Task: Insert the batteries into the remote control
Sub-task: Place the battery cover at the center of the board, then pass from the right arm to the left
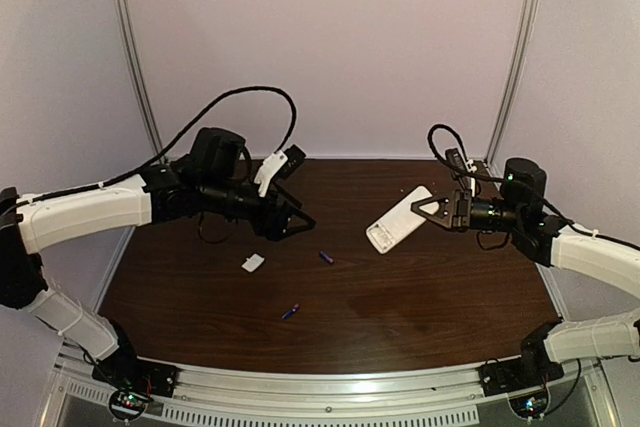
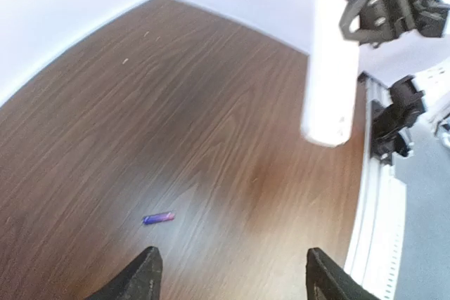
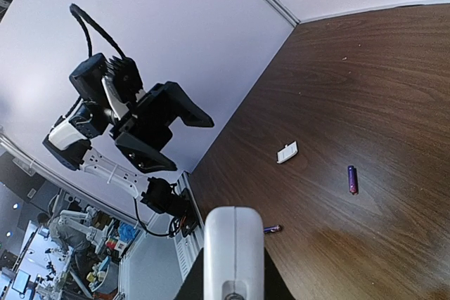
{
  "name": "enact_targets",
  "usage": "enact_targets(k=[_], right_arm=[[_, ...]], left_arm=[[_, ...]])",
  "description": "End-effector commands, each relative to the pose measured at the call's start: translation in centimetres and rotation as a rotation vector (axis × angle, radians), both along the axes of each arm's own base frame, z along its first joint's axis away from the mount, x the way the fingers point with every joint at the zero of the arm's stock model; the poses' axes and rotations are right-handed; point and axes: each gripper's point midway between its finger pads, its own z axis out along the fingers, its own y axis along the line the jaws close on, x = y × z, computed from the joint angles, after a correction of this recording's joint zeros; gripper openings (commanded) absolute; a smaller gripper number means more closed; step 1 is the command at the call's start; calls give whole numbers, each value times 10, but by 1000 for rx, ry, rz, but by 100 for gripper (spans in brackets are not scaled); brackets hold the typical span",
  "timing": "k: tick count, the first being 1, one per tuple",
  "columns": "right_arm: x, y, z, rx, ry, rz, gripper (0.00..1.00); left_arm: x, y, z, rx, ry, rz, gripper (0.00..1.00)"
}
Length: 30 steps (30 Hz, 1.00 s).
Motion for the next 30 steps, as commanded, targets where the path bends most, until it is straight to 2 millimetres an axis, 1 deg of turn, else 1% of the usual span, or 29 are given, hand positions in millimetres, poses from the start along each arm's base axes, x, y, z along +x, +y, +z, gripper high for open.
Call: enact_targets(k=[1,3,5,8,10,14,16,18,23,26,27,29,30], right_arm=[[-20,13,13,20,-30,148,0],[-26,18,17,25,-39,185,0],[-32,24,21,31,-46,223,0],[-41,33,25,34,-57,279,0],[-45,37,28,35,-64,304,0],[-51,45,30,32,-74,345,0],[-53,47,30,26,-74,355,0],[-53,48,32,27,-81,361,0],[-52,50,32,25,-80,359,0],[-50,50,31,25,-76,343,1],[-48,50,31,26,-73,330,5],[-45,49,30,31,-66,305,19],[-44,49,31,36,-62,296,25]], left_arm=[[-32,-38,49,-295,-22,-266,69],[-37,-47,56,-348,1,-306,66],[-46,-58,55,-362,26,-360,65],[-59,-75,51,-350,42,-414,65],[-63,-84,49,-354,65,-427,63],[-74,-95,44,-366,115,-484,57],[-82,-99,44,-375,130,-516,53],[-86,-103,42,-372,143,-528,47],[-87,-111,38,-380,184,-537,32],[-85,-114,38,-402,201,-534,21],[-85,-115,38,-410,206,-535,17],[-84,-116,38,-427,215,-530,10],[-83,-117,39,-434,220,-522,8]])
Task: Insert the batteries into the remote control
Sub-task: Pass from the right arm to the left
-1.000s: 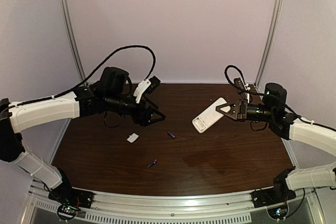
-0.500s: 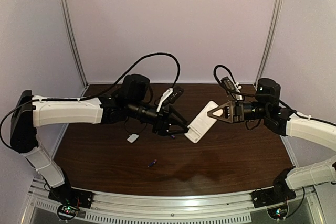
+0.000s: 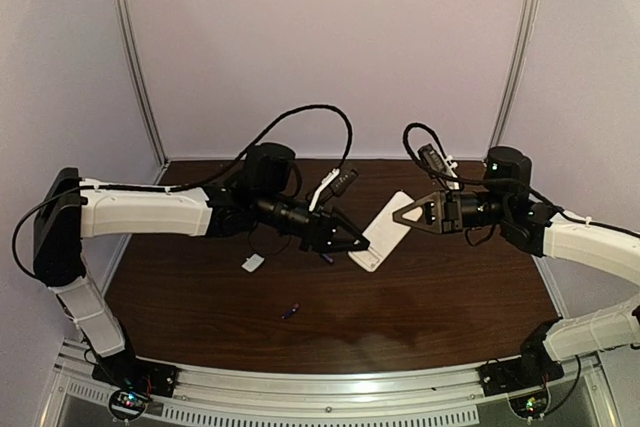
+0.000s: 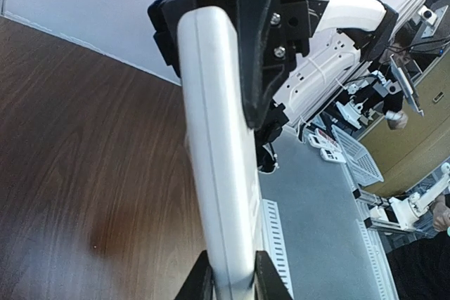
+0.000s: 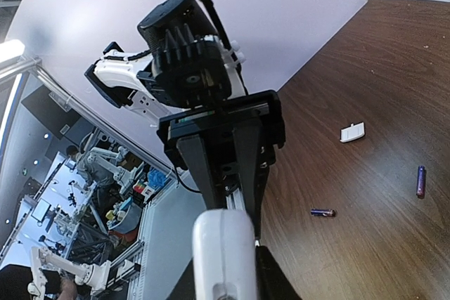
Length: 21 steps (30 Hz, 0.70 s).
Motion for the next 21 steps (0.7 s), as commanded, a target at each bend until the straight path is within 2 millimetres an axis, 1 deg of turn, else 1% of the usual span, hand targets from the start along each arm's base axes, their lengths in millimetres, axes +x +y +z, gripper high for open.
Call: enact_targets(k=[1,2,3,5,6,11,12,17,21], right_arm=[[5,2,11,36,3,-39,33],[6,1,11,41,5,-49,43],[8,1,11,42,4,-61,49],[11,-1,11,48,0,-88,54],[12,-2,10,49,1,-104,55],[15,-4,12,101,7,-138,47],[15,-5,13,111,8,-143,46],[19,-7,18,150,7,-179,45],[24,-8,21,179,7,-204,45]], left_arm=[[-1,-11,20,-111,-31,-20,6],[0,-12,19,-113,-24,-11,4],[2,-12,21,-120,-17,1,3],[5,-11,22,-135,0,18,0],[8,-11,24,-147,10,28,0],[15,-5,35,-248,83,67,0],[16,-4,34,-259,109,78,0],[23,-2,40,-320,136,119,0],[24,0,44,-368,176,129,0]])
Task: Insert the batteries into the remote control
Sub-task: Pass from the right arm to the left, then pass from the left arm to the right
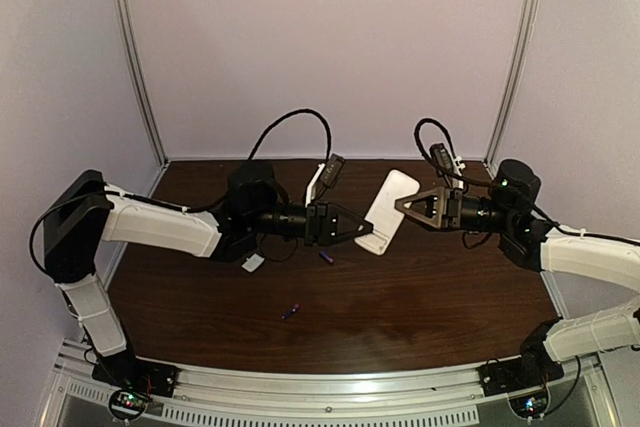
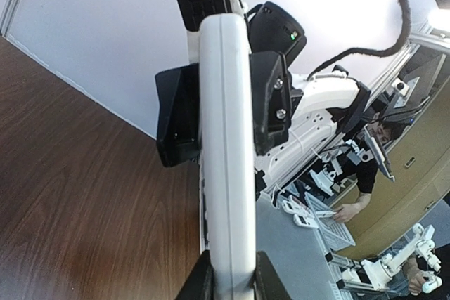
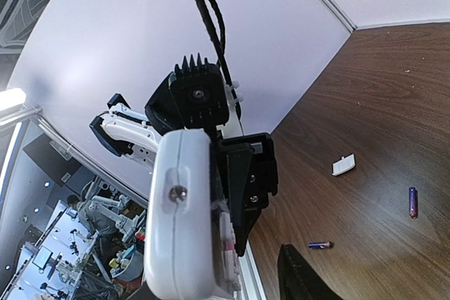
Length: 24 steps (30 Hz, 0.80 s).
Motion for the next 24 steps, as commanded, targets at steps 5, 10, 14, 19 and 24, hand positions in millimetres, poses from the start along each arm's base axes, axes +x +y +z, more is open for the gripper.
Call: enact_targets(k=[5,10,14,19,24], right_arm=[[7,-1,20,97,-22,-49,40],[8,5,18,117,10,-23,40],[7,10,14,110,25,-6,40],[8,13,11,97,31,-3,21],[10,13,4,73,53,-14,0]], left_arm=[[7,4,24,-149,31,34,0],[7,3,21,-150,39,26,0],[7,2,18,-142,46,26,0],[8,0,14,-131,54,26,0],[10,2,12,-118,44,31,23]])
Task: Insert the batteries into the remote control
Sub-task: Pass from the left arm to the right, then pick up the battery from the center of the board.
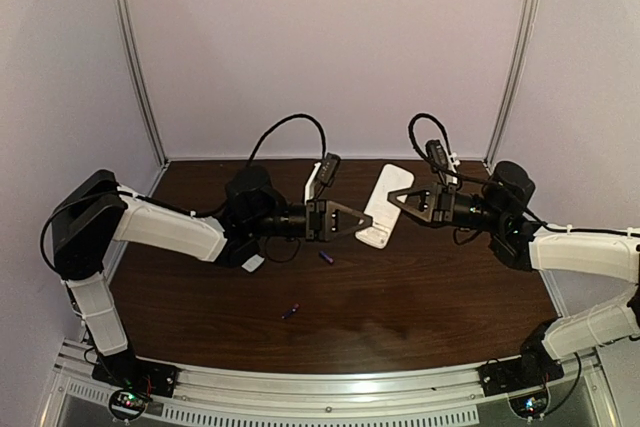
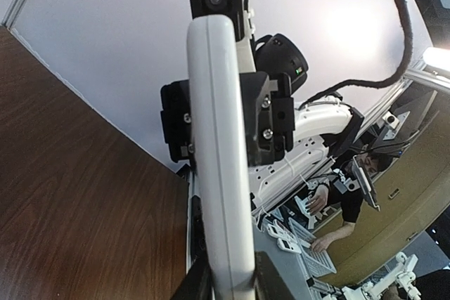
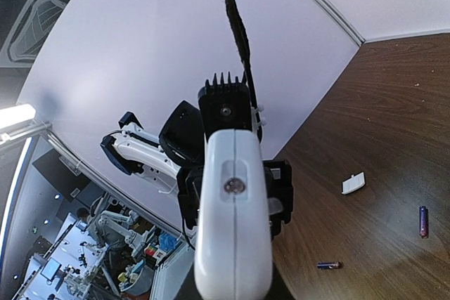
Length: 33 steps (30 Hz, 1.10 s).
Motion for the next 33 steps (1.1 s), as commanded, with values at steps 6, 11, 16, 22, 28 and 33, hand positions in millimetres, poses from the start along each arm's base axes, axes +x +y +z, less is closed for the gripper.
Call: enact_targets(k=[6,11,16,22,28,33], right_arm=[[0,-3,-12,-43,79,-19,0],[5,-16,-33,-113,145,-84,0],[5,-31,-54,-156,210,-116,0],[10,-46,-69,-160,261,-145,0],[13,-56,-82,-177,298,-150,0],[15,-62,-88,-185,309,-160,0]], left_arm=[[23,33,10,14,-146,92,75],[62,57,-9,288,-336,304,90],[82,85,-39,608,-571,370,94],[99,103,-72,894,-916,244,84],[106,95,-94,1000,-1096,23,73],[100,80,-121,1014,-1123,-157,60]])
